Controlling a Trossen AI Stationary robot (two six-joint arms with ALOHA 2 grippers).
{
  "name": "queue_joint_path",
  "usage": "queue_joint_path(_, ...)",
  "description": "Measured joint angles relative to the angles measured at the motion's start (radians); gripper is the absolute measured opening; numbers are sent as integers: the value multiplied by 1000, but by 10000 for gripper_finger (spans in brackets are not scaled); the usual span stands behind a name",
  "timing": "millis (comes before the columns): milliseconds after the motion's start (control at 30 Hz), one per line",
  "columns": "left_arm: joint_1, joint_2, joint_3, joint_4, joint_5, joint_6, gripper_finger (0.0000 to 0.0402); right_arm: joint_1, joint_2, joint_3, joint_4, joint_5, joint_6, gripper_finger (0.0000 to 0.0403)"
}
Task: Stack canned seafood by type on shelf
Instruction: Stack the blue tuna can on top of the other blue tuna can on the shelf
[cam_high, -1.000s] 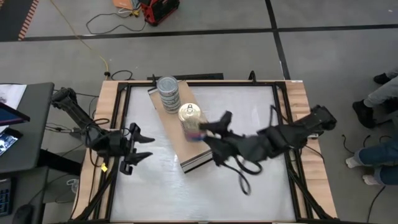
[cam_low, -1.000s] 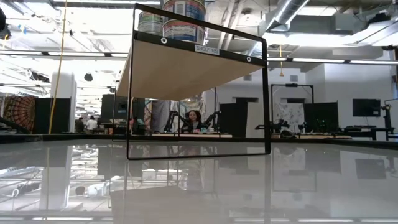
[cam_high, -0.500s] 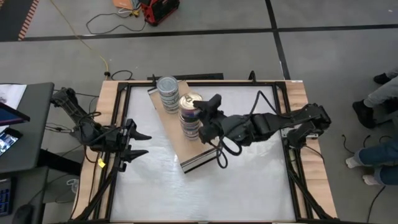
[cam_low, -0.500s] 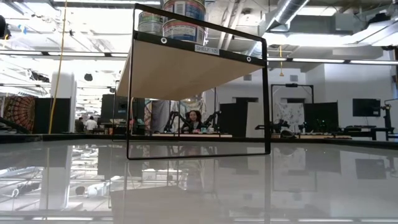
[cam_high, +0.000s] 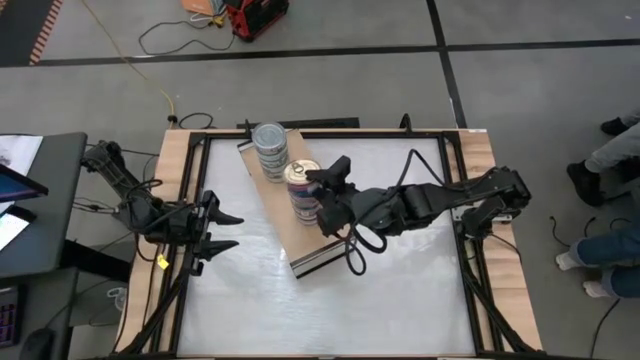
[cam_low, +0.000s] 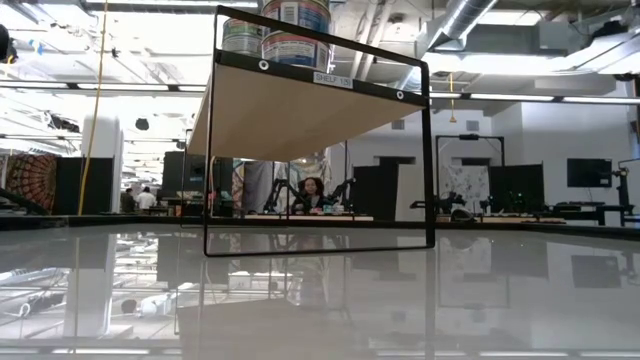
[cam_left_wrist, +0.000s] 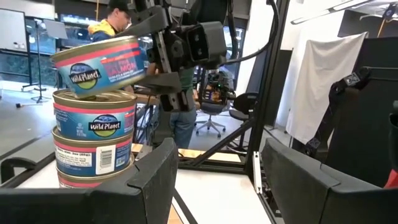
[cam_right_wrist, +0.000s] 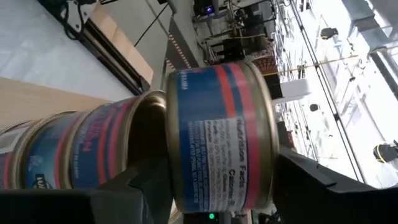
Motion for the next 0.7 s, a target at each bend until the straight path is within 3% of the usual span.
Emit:
queue_joint_path(433,0,0,0,0,0,-8,224,0,0,0,1,29,35,321)
queue_joint_path(700,0,0,0,-3,7,-11,224,-2,-10,0,-6,67,-16,322)
